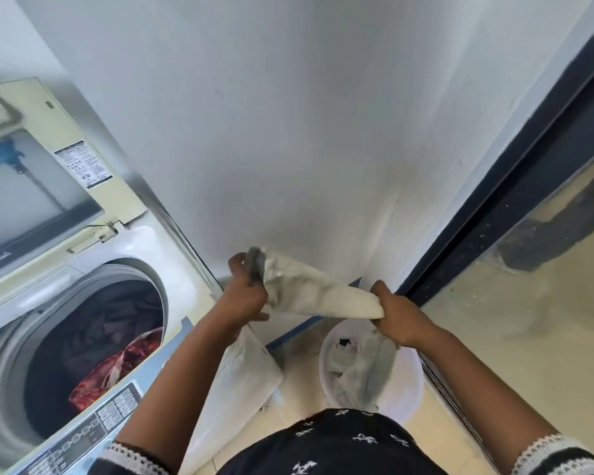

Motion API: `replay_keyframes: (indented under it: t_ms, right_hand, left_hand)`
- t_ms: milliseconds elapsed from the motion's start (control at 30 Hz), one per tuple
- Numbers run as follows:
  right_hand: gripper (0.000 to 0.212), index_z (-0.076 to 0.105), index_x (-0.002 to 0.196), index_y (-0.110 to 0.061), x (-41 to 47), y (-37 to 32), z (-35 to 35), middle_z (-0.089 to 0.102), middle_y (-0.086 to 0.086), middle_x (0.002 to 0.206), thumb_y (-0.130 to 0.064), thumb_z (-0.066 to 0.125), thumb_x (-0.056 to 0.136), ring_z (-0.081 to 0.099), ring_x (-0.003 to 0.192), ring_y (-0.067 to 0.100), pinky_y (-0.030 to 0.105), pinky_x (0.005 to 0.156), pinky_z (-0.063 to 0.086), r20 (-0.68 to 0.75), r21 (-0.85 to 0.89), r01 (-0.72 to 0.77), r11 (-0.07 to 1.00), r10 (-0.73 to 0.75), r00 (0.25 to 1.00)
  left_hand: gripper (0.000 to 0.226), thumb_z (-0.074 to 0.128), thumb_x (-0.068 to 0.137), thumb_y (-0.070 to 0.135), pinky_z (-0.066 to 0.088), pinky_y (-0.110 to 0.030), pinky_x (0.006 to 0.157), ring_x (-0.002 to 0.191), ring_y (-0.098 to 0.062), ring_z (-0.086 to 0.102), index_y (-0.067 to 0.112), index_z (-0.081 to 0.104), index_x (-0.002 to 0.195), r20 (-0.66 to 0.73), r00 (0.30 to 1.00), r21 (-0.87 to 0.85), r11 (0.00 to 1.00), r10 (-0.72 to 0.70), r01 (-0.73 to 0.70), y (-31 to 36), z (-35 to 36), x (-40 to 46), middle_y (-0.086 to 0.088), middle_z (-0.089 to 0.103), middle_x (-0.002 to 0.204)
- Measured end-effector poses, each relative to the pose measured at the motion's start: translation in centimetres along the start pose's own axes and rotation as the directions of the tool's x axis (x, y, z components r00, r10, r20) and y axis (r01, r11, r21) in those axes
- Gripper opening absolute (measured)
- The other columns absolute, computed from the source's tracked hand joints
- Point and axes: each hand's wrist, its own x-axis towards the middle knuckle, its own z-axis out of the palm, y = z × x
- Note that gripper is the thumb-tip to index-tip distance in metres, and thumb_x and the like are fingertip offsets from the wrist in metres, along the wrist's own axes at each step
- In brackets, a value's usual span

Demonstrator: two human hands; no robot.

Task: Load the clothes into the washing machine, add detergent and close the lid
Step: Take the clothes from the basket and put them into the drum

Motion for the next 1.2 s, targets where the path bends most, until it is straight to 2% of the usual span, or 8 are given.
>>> replay_keyframes:
  t_ms: [133, 300, 467, 600, 800, 1000, 1100, 1200]
  right_hand:
    - [0.015, 0.042, 0.100, -0.018, -0.7, -2.2, -2.8, 0.054, -0.001, 0.071, -0.008, 0.048, 0.090, 0.050, 0.058, 0.011, 0.027, 0.045, 0.034, -0.185, -0.094, 0.034, 0.995, -0.051, 0.981]
    - [0.010, 0.043, 0.093, -0.023, -1.6, -5.2, -6.5, 0.055, -0.004, 0.070, -0.016, 0.049, 0.090, 0.049, 0.057, 0.010, 0.026, 0.045, 0.030, -0.294, -0.282, -0.032, 0.959, -0.054, 0.954]
    - [0.018, 0.046, 0.098, -0.021, -2.8, -4.7, -8.4, 0.046, -0.003, 0.068, -0.009, 0.051, 0.085, 0.045, 0.059, 0.013, 0.024, 0.045, 0.029, -0.336, -0.495, -0.247, 0.833, 0.079, 0.939]
    - [0.020, 0.040, 0.093, -0.021, -3.5, -6.2, -6.9, 0.038, -0.003, 0.067, -0.008, 0.052, 0.083, 0.043, 0.068, 0.019, 0.026, 0.047, 0.026, -0.302, -0.542, -0.232, 0.808, 0.070, 0.951]
    - [0.026, 0.053, 0.101, -0.022, -5.7, -12.1, -6.3, 0.053, -0.005, 0.078, -0.014, 0.060, 0.077, 0.053, 0.072, 0.021, 0.028, 0.056, 0.032, -0.271, -0.310, 0.008, 0.951, -0.096, 0.958]
    - [0.064, 0.057, 0.122, -0.035, -7.4, -13.3, -8.1, 0.045, -0.014, 0.104, -0.013, 0.078, 0.066, 0.055, 0.091, 0.004, 0.017, 0.070, 0.046, -0.207, 0.054, 0.365, 0.929, -0.347, 0.915]
    - [0.081, 0.052, 0.134, -0.037, -8.0, -11.2, -9.2, 0.048, -0.008, 0.126, -0.008, 0.089, 0.068, 0.053, 0.119, 0.006, 0.027, 0.091, 0.055, -0.192, 0.467, 0.439, 0.767, -0.397, 0.898]
    - [0.110, 0.030, 0.144, -0.052, -7.3, -7.7, -8.1, 0.034, -0.017, 0.148, -0.032, 0.096, 0.058, 0.033, 0.140, 0.001, 0.033, 0.112, 0.038, -0.174, 0.303, 0.349, 0.887, -0.308, 0.935]
  left_hand:
    - [0.095, 0.037, 0.078, -0.015, 0.029, -0.041, 0.116, 0.135, -0.022, 0.032, 0.038, 0.009, 0.151, -0.165, 0.981, 0.129, 0.989, 0.098, -0.077, -2.0, 1.1, -0.8, -0.003, 0.027, 0.145]
    - [0.090, 0.036, 0.073, -0.020, 0.024, -0.044, 0.119, 0.147, -0.025, 0.019, 0.029, 0.032, 0.148, -0.423, 0.858, 0.208, 0.953, 0.291, -0.220, -3.6, 2.8, -1.2, -0.007, 0.018, 0.157]
    - [0.069, 0.038, 0.090, -0.014, 0.030, -0.033, 0.113, 0.145, -0.024, 0.028, 0.027, 0.040, 0.145, -0.347, 0.866, 0.382, 0.898, 0.360, -0.220, -3.9, 0.8, -0.2, -0.006, 0.026, 0.157]
    - [0.064, 0.061, 0.096, 0.031, 0.025, -0.026, 0.112, 0.140, -0.012, 0.032, 0.022, 0.030, 0.151, -0.113, 0.915, 0.344, 0.879, 0.387, -0.330, -3.5, 3.2, -0.5, 0.003, 0.032, 0.152]
    - [0.091, 0.087, 0.070, 0.037, 0.044, -0.011, 0.099, 0.127, 0.003, 0.048, 0.036, 0.030, 0.141, 0.397, 0.874, 0.038, 0.946, 0.280, -0.321, -3.0, 10.9, -2.2, 0.021, 0.046, 0.137]
    - [0.023, 0.064, 0.093, 0.014, 0.055, -0.018, 0.077, 0.095, -0.004, 0.069, 0.024, 0.060, 0.114, 0.365, 0.902, -0.321, 0.941, 0.230, -0.110, -2.0, 11.1, -2.6, 0.013, 0.074, 0.100]
    - [0.023, 0.062, 0.087, 0.013, 0.058, -0.030, 0.085, 0.099, -0.018, 0.071, 0.008, 0.069, 0.108, 0.399, 0.893, -0.603, 0.793, 0.207, 0.085, -1.2, 8.9, -1.9, -0.004, 0.076, 0.105]
    - [0.047, 0.064, 0.087, 0.034, 0.043, -0.042, 0.109, 0.128, -0.028, 0.056, 0.004, 0.067, 0.124, 0.394, 0.865, -0.752, 0.650, 0.310, 0.110, -1.6, 7.0, -1.1, -0.015, 0.061, 0.135]
